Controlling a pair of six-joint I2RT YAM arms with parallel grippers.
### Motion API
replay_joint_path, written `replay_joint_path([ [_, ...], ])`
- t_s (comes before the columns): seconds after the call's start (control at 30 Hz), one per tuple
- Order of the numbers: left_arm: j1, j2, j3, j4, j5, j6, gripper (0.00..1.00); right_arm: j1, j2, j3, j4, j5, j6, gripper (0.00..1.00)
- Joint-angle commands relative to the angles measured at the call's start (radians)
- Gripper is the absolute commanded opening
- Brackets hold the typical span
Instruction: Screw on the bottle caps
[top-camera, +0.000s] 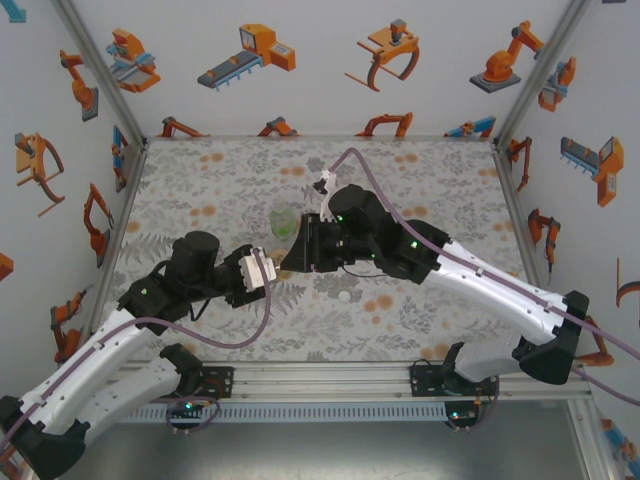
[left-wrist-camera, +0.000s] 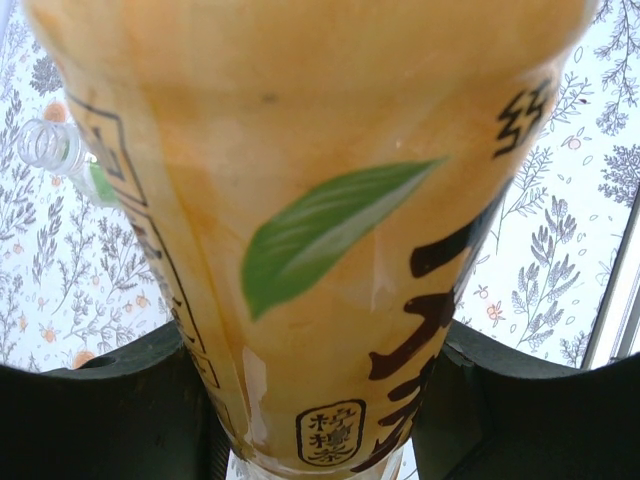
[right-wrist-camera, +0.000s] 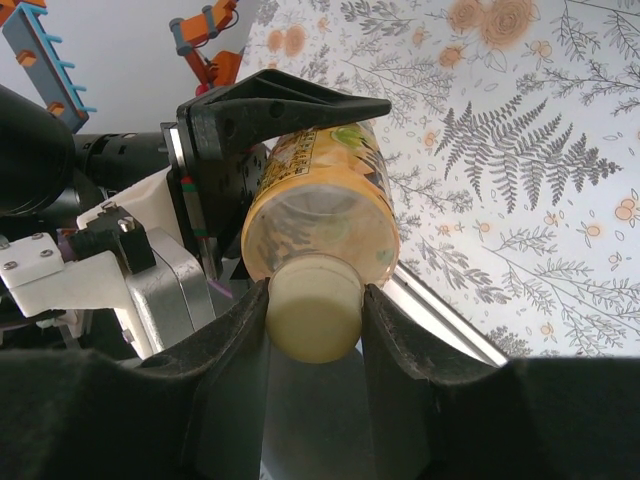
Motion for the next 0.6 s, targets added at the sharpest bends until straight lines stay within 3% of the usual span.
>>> replay_joint_path([
  [0.0, -0.005, -0.008, 0.015, 0.058, 0.045, -0.010, 0.00, 0.007, -0.010, -0.010, 0.026, 0.006, 0.007, 0.29],
  [0.33, -0.005, -0.001, 0.016, 0.058, 0.049, -0.010, 0.00, 0.007, -0.017, 0.024, -0.001, 0.033, -0.017, 0.47],
  [0.57, -0.004, 0.003, 0.015, 0.057, 0.043, -0.011, 0.00, 0.007, -0.025, 0.034, -0.011, 0.037, -0.025, 0.50],
])
